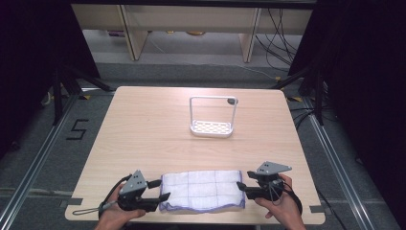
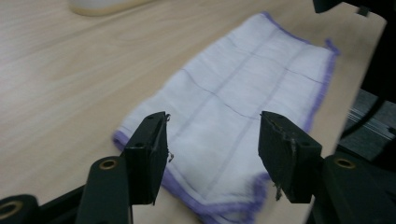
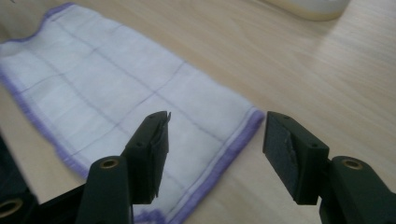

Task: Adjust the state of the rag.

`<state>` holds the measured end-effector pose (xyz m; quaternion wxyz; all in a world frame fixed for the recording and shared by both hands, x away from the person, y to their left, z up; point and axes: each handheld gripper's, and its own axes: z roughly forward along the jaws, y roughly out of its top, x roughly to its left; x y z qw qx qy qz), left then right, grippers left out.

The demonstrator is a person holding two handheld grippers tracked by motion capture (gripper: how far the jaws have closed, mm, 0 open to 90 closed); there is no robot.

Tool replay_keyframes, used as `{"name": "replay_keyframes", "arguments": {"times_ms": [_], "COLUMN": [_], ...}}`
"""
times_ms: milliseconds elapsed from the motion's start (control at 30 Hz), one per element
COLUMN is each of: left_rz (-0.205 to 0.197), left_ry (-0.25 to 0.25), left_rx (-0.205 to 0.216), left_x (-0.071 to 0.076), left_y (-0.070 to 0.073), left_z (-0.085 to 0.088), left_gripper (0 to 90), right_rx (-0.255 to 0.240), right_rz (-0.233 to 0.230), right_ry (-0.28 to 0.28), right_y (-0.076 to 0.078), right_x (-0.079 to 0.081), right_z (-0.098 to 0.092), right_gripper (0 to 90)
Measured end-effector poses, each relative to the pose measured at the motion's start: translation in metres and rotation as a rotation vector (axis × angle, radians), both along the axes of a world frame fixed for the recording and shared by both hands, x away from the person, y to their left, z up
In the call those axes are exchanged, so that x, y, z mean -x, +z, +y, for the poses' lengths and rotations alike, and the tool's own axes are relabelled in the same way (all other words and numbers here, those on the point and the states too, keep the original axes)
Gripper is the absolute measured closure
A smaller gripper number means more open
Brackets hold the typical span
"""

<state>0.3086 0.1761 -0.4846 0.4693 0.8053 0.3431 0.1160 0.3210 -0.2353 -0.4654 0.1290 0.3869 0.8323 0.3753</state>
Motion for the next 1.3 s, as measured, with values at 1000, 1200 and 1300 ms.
{"name": "replay_keyframes", "arguments": {"times_ms": [1000,1200,1300], "left_rz": [0.032,0.026,0.03], "left_ry": [-0.076,-0.095,-0.109], "left_rx": [-0.165,-0.179,-0.157], "left_x": [-0.034,-0.025,-0.017], "left_y": [-0.031,-0.027,-0.026], "left_z": [-0.014,-0.012,-0.015], "left_gripper": [81.9,82.8,82.7], "right_rx": [0.159,0.184,0.168], "right_rz": [0.058,0.017,-0.004], "right_ry": [0.03,0.068,0.08], "right_y": [-0.03,-0.021,-0.018], "right_x": [-0.049,-0.07,-0.09], "right_z": [0.026,0.035,0.041], "right_gripper": [85.6,86.7,86.7]}}
